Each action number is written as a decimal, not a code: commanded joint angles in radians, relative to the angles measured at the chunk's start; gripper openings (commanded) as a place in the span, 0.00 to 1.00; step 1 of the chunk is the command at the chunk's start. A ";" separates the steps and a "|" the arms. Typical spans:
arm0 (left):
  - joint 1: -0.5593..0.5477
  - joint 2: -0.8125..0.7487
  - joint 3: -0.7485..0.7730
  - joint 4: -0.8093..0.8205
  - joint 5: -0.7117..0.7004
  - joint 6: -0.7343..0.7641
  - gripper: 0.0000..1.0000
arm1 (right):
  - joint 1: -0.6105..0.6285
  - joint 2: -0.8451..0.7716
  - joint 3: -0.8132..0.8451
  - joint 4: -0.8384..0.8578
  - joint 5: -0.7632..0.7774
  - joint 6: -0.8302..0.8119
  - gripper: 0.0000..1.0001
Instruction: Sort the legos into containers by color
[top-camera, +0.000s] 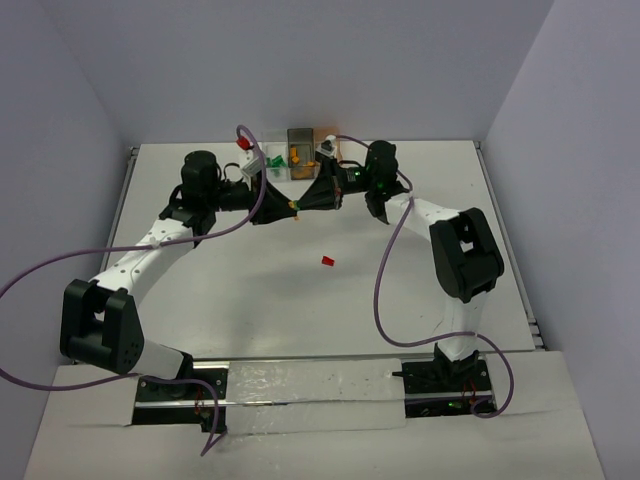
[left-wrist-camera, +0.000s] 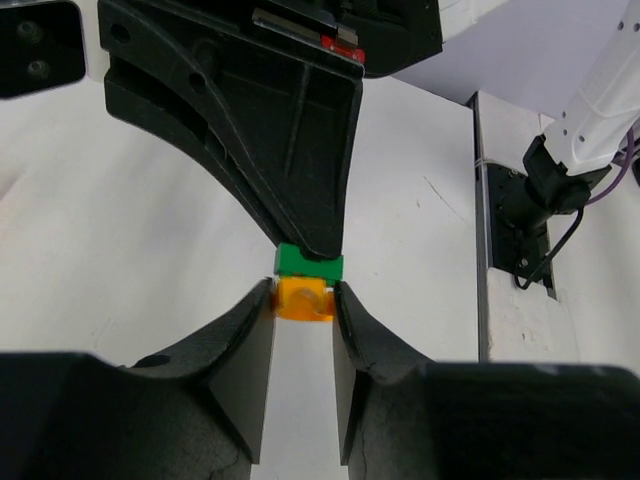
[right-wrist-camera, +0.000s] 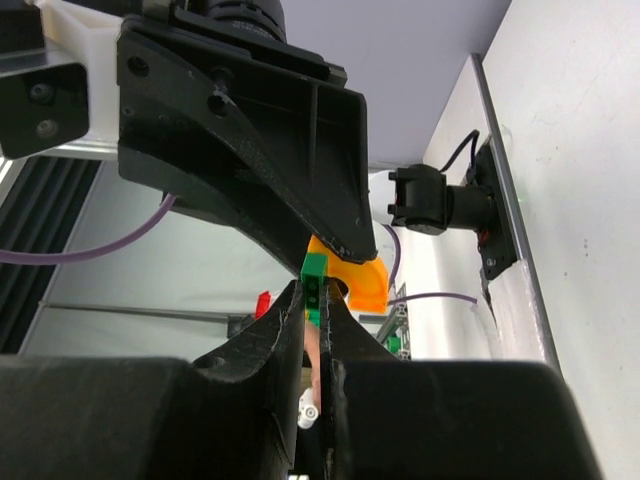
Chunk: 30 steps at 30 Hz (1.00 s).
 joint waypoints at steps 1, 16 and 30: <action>0.012 0.004 0.032 -0.027 -0.037 0.037 0.00 | -0.048 -0.036 0.034 0.025 -0.017 -0.016 0.00; 0.038 0.231 0.236 0.047 -0.413 -0.012 0.00 | -0.184 -0.089 0.044 -0.238 0.024 -0.293 0.00; 0.026 0.891 0.903 0.119 -0.700 -0.091 0.01 | -0.209 -0.177 0.191 -1.074 0.293 -0.949 0.00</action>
